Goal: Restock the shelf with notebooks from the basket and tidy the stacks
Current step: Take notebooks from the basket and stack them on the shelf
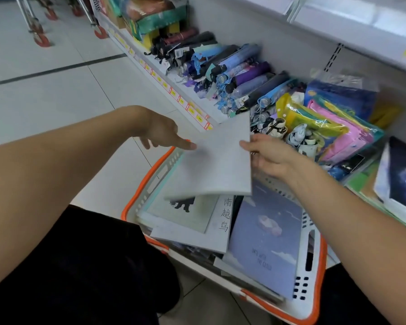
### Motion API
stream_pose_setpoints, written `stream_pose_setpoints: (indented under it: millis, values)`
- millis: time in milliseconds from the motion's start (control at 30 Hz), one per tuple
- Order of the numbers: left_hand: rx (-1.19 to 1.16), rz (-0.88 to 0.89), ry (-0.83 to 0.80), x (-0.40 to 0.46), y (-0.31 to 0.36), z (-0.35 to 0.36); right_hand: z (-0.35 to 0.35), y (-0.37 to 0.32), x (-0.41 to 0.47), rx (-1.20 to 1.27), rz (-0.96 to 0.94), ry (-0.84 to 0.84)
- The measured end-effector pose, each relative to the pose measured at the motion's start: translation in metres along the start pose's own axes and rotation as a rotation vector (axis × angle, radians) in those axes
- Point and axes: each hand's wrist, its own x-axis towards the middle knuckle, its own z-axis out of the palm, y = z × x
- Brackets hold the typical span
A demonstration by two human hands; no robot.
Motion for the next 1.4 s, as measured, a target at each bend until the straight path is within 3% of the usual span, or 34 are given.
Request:
stream_pose_setpoints:
  millis: [67, 133, 200, 300, 367, 433, 600, 833, 933, 1100, 1200, 1333, 1400]
  values:
    - [-0.251, -0.006, -0.014, -0.007, -0.002, -0.003, -0.007, -0.017, -0.008, 0.173, -0.082, -0.065]
    - [-0.644, 0.065, -0.002, -0.014, -0.001, -0.009, -0.009, -0.022, -0.011, 0.298, -0.133, -0.112]
    - [-0.904, 0.118, 0.046, -0.02, 0.001, -0.018, -0.008, -0.009, -0.008, 0.271, -0.099, -0.082]
    - [-0.738, 0.061, 0.305, -0.021, 0.007, -0.024, -0.001, 0.034, -0.005, -0.12, 0.101, 0.149]
    - [-0.59, -0.031, 0.4, -0.015, 0.004, -0.019, 0.008, 0.062, -0.001, -0.302, 0.204, 0.158]
    - [-0.572, -0.109, 0.394, -0.01, -0.004, -0.014, 0.018, 0.08, 0.004, -0.378, 0.279, 0.138]
    - [-0.52, -0.133, 0.429, -0.008, -0.022, -0.02, 0.029, 0.091, 0.017, -0.302, 0.315, 0.222]
    - [-0.45, -0.15, 0.387, -0.006, -0.033, -0.019, 0.048, 0.096, 0.023, -0.212, 0.439, 0.207]
    - [-0.409, -0.151, 0.409, -0.006, -0.039, -0.019, 0.057, 0.099, 0.025, -0.235, 0.367, 0.189]
    - [-0.499, -0.179, 0.402, -0.009, -0.044, -0.02, 0.072, 0.089, 0.015, -0.101, 0.227, -0.003]
    - [-0.571, -0.162, 0.389, -0.011, -0.043, -0.022, 0.065, 0.069, 0.008, -0.187, 0.101, 0.107]
    - [-0.232, -0.167, 0.564, -0.019, -0.038, -0.031, 0.04, 0.001, -0.012, -0.367, -0.206, 0.359]
    - [-0.197, -0.165, 0.63, -0.023, -0.036, -0.037, 0.029, -0.042, -0.037, -0.439, -0.331, 0.403]
